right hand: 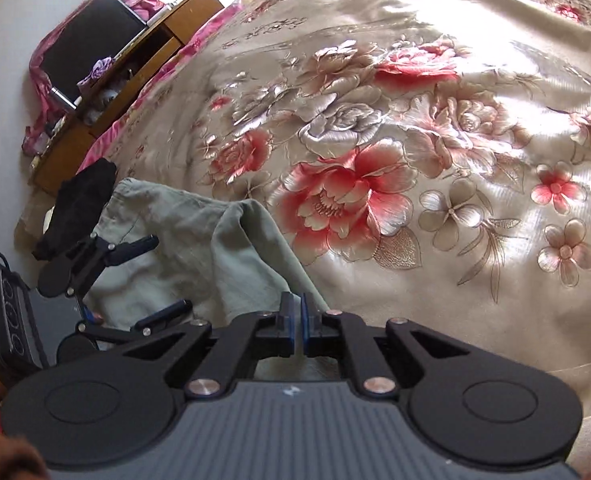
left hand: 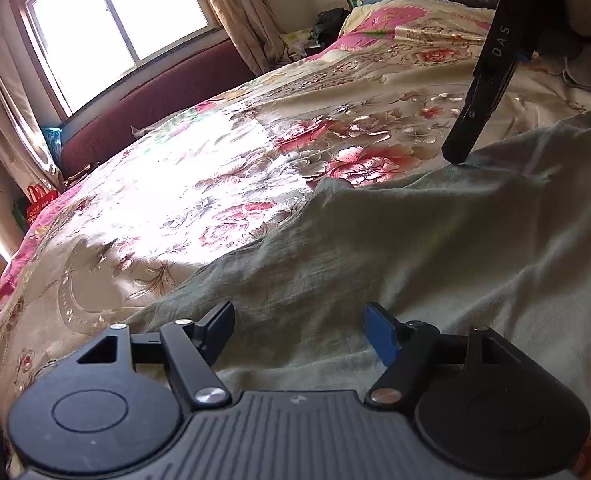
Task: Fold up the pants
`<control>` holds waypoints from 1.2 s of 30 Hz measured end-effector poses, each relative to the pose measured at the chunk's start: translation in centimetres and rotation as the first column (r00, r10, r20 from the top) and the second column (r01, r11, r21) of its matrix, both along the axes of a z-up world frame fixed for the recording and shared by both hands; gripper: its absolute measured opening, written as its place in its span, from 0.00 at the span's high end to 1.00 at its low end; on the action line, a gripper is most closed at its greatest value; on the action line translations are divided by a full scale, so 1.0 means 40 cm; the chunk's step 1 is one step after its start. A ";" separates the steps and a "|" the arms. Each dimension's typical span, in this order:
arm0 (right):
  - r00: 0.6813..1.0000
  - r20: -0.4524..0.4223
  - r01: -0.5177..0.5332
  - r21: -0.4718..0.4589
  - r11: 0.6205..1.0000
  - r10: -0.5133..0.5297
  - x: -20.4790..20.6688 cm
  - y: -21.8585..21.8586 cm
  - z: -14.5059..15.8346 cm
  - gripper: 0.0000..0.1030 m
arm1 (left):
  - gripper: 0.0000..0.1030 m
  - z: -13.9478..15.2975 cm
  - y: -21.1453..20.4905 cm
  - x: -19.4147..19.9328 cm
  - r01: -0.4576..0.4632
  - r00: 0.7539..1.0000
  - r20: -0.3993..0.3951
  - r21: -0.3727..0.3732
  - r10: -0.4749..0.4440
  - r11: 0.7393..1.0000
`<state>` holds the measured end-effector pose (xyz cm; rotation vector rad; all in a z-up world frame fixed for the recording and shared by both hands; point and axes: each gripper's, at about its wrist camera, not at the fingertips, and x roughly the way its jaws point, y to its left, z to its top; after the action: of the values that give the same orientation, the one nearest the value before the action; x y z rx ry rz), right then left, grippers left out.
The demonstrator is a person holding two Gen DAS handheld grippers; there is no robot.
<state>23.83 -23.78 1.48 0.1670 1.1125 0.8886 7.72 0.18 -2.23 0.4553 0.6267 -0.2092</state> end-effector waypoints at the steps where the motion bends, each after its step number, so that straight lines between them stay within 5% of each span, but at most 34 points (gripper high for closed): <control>1: 1.000 0.001 -0.015 0.005 1.000 0.015 0.000 -0.002 0.001 0.89 | 0.18 0.001 -0.001 0.001 0.004 1.000 -0.002 0.005 -0.004 1.000; 4: 0.995 0.034 -0.095 -0.025 0.995 0.096 -0.011 0.015 0.001 0.68 | 0.18 0.003 -0.006 0.003 0.016 1.000 -0.008 0.022 -0.016 1.000; 8: 0.983 0.087 -0.148 -0.147 0.978 0.161 -0.027 0.067 -0.020 0.71 | 0.18 0.004 -0.011 0.006 0.029 1.000 -0.007 0.038 -0.029 0.999; 13: 0.977 0.135 -0.154 -0.102 0.983 0.167 -0.026 0.059 0.009 0.69 | 0.18 0.003 -0.009 0.005 0.033 0.999 -0.004 0.037 -0.033 0.999; 21: 0.934 0.156 -0.276 -0.249 0.928 0.320 0.000 0.151 -0.027 0.75 | 0.18 0.003 -0.013 0.007 0.038 0.999 -0.011 0.042 -0.038 0.998; 24: 0.946 0.154 -0.234 -0.287 0.929 0.286 0.006 0.149 -0.019 1.00 | 0.18 0.003 -0.014 0.008 0.045 0.999 -0.010 0.044 -0.045 0.998; 32: 0.988 0.152 0.012 -0.234 0.972 0.025 0.030 0.082 -0.013 1.00 | 0.16 -0.007 -0.027 0.012 0.040 0.999 0.015 0.060 -0.041 0.997; 36: 0.973 0.214 0.126 -0.194 0.973 -0.083 -0.007 0.065 -0.002 0.91 | 0.16 0.007 -0.032 0.008 0.049 0.998 0.022 0.088 -0.052 0.995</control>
<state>23.53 -21.16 1.39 -0.0374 0.9867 0.6742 8.03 -1.09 -1.96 0.5581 0.6030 -0.2245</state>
